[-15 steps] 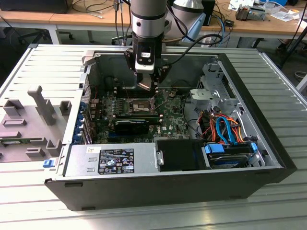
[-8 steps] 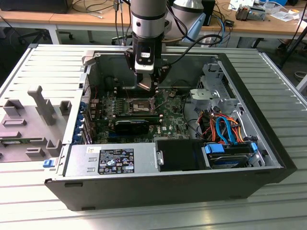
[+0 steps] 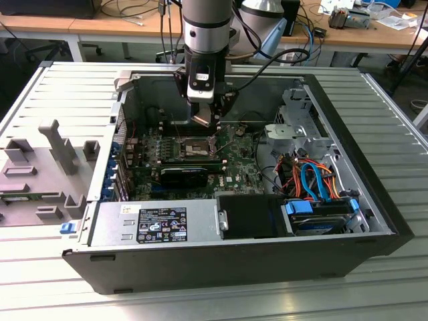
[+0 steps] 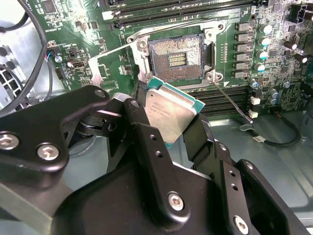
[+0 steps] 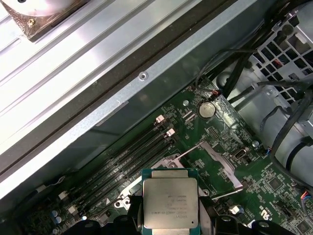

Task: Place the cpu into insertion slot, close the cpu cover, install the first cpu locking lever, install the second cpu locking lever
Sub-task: 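Place the cpu into insertion slot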

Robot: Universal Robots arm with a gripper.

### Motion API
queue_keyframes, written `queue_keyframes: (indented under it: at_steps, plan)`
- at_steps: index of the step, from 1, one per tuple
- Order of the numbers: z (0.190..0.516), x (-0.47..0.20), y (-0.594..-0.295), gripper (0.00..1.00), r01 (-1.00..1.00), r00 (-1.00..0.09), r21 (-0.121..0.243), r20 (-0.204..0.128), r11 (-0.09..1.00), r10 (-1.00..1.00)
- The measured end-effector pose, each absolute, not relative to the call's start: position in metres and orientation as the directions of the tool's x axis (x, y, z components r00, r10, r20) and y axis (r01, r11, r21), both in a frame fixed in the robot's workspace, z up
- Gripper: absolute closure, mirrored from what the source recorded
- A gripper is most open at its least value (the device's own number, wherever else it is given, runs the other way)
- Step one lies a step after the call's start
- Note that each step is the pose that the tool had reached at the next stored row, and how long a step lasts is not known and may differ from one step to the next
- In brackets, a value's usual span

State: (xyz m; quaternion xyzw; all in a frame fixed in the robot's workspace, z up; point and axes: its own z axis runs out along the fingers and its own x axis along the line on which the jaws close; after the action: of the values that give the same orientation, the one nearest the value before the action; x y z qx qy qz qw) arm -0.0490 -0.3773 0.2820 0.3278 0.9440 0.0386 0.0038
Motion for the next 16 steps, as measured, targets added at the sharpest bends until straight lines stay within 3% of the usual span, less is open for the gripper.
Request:
queue_keyframes:
  at_steps: [16]
  plan:
    - [0.2819, -0.0489, -0.3773, 0.46, 0.628, -0.778, 0.075, 0.018, 0.775, 0.629]
